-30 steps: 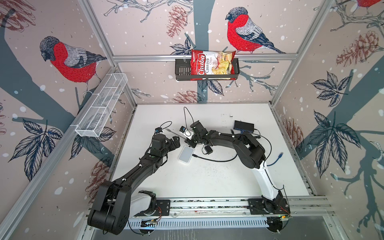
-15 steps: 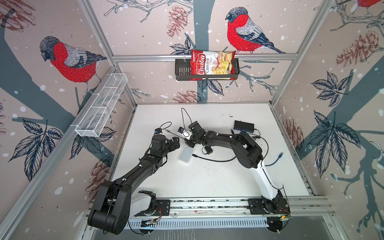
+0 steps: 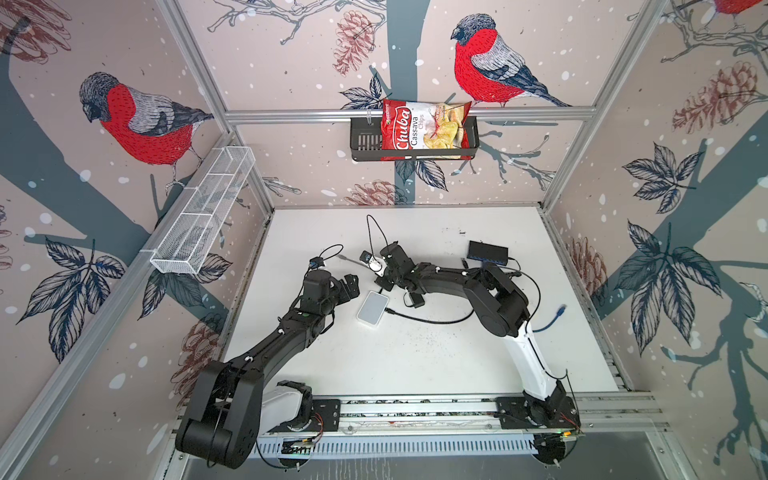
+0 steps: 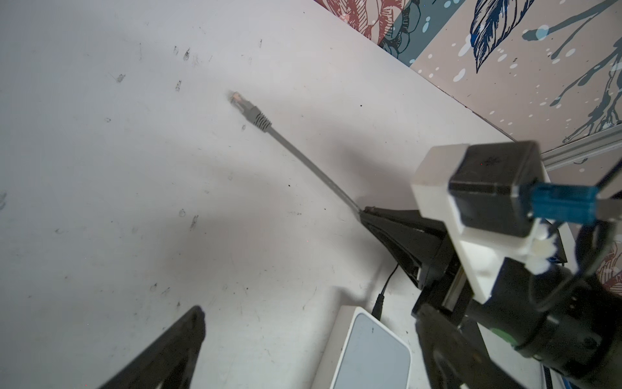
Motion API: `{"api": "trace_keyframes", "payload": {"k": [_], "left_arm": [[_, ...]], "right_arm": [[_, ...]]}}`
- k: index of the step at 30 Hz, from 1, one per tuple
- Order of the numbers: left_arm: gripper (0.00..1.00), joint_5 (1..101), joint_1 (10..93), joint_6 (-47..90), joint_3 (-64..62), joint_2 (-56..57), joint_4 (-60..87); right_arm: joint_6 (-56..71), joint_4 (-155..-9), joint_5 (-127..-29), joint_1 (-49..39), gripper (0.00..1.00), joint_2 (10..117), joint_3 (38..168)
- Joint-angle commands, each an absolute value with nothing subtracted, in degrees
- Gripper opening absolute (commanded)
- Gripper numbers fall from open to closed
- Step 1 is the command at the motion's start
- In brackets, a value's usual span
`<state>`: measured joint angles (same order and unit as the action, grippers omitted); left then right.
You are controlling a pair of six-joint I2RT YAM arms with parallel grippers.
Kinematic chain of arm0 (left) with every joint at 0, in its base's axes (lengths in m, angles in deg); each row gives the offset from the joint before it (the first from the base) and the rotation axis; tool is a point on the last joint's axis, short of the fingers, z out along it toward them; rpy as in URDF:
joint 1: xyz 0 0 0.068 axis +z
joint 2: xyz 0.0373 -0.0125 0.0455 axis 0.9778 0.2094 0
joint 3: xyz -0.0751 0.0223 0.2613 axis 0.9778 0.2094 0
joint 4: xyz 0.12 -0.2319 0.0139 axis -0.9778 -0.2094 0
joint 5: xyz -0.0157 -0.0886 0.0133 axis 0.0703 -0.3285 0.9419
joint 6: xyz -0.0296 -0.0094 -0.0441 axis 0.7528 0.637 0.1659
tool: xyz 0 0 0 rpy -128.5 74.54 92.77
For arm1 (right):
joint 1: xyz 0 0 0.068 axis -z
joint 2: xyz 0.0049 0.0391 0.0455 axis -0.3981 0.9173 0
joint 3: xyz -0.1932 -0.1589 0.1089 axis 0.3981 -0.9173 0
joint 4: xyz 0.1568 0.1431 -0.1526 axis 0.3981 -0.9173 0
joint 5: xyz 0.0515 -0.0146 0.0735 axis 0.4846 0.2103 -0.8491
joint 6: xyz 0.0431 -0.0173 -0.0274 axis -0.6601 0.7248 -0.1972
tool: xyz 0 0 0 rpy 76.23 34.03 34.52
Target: Insert the plug into the switch port
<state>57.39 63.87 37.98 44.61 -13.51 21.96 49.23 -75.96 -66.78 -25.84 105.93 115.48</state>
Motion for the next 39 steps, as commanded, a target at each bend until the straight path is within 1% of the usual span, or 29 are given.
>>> {"api": "trace_keyframes", "payload": {"k": [1,14,24,36,39], "left_arm": [[0.97,57.08,64.03,37.78,44.6,-13.61,22.62],[0.97,57.23,64.03,37.87,45.11,-14.15,22.37],[0.97,57.02,64.03,37.97,45.46,-13.78,22.52],[0.97,56.88,64.05,38.08,45.74,-13.78,22.64],[0.97,56.88,64.03,38.06,45.93,-13.88,22.74]], "right_arm": [[47.25,-69.43,-62.63,-25.41,0.03,104.17,114.67],[44.03,-61.82,-58.64,-22.65,0.04,98.18,108.33],[42.43,-56.26,-46.95,-22.42,0.03,99.09,106.82],[44.18,-49.25,-41.42,-22.0,0.03,96.74,102.91],[44.62,-48.46,-41.46,-21.78,0.03,96.17,102.92]]}}
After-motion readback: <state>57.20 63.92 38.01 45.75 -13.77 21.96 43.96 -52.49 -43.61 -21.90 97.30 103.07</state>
